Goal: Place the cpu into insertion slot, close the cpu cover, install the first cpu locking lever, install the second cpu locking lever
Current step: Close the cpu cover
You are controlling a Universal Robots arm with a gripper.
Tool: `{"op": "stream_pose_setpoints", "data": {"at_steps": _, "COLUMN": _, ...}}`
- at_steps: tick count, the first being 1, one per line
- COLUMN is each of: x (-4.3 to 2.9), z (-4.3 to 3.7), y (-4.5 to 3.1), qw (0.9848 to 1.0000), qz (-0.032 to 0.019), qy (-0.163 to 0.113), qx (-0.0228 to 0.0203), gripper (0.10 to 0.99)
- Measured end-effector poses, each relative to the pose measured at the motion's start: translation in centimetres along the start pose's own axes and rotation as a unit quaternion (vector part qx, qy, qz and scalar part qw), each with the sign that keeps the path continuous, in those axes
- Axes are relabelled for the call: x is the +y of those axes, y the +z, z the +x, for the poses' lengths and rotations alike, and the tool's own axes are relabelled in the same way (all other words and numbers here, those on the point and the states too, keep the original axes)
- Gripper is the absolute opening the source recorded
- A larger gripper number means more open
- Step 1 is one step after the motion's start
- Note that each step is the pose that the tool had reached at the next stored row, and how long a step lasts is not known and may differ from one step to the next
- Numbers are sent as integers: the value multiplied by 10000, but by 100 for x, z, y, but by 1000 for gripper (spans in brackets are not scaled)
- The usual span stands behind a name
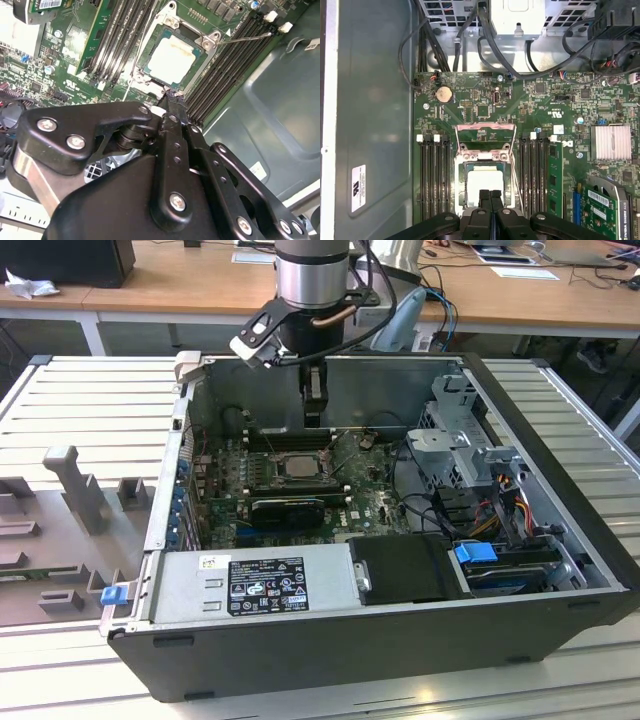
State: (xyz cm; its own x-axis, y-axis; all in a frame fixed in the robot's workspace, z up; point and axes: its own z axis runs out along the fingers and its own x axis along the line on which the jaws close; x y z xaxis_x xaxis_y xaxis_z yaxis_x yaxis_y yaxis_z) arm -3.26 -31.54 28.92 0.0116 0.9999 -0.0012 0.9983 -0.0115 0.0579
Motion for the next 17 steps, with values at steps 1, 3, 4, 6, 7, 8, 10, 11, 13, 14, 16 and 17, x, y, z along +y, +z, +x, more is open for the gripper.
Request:
{"op": "stream_pose_setpoints", "data": {"at_steps": 1, "x": 0, "z": 0, "y": -7, "qw": 10000, "qz": 0, "qy": 0, "qx": 0, "gripper": 106}}
{"op": "stream_pose_setpoints", "data": {"at_steps": 3, "x": 1, "z": 0, "y": -24, "qw": 10000, "qz": 0, "qy": 0, "qx": 0, "gripper": 106}}
{"op": "stream_pose_setpoints", "data": {"at_steps": 4, "x": 2, "z": 0, "y": -28, "qw": 10000, "qz": 0, "qy": 0, "qx": 0, "gripper": 106}}
{"op": "stream_pose_setpoints", "data": {"at_steps": 6, "x": 2, "z": 0, "y": -40, "qw": 10000, "qz": 0, "qy": 0, "qx": 0, "gripper": 106}}
{"op": "stream_pose_setpoints", "data": {"at_steps": 7, "x": 3, "z": 0, "y": -46, "qw": 10000, "qz": 0, "qy": 0, "qx": 0, "gripper": 106}}
{"op": "stream_pose_setpoints", "data": {"at_steps": 8, "x": 3, "z": 0, "y": -56, "qw": 10000, "qz": 0, "qy": 0, "qx": 0, "gripper": 106}}
{"op": "stream_pose_setpoints", "data": {"at_steps": 10, "x": 5, "z": 0, "y": -88, "qw": 10000, "qz": 0, "qy": 0, "qx": 0, "gripper": 106}}
{"op": "stream_pose_setpoints", "data": {"at_steps": 11, "x": 7, "z": 0, "y": -113, "qw": 10000, "qz": 0, "qy": 0, "qx": 0, "gripper": 106}}
{"op": "stream_pose_setpoints", "data": {"at_steps": 13, "x": 11, "z": 0, "y": -184, "qw": 10000, "qz": 0, "qy": 1, "qx": 0, "gripper": 106}}
{"op": "stream_pose_setpoints", "data": {"at_steps": 14, "x": 13, "z": 0, "y": -228, "qw": 10000, "qz": 0, "qy": 1, "qx": 0, "gripper": 106}}
{"op": "stream_pose_setpoints", "data": {"at_steps": 16, "x": 15, "z": 0, "y": -266, "qw": 10000, "qz": 0, "qy": 1, "qx": 0, "gripper": 106}}
{"op": "stream_pose_setpoints", "data": {"at_steps": 17, "x": 18, "z": 0, "y": -313, "qw": 10000, "qz": 0, "qy": 2, "qx": 0, "gripper": 106}}
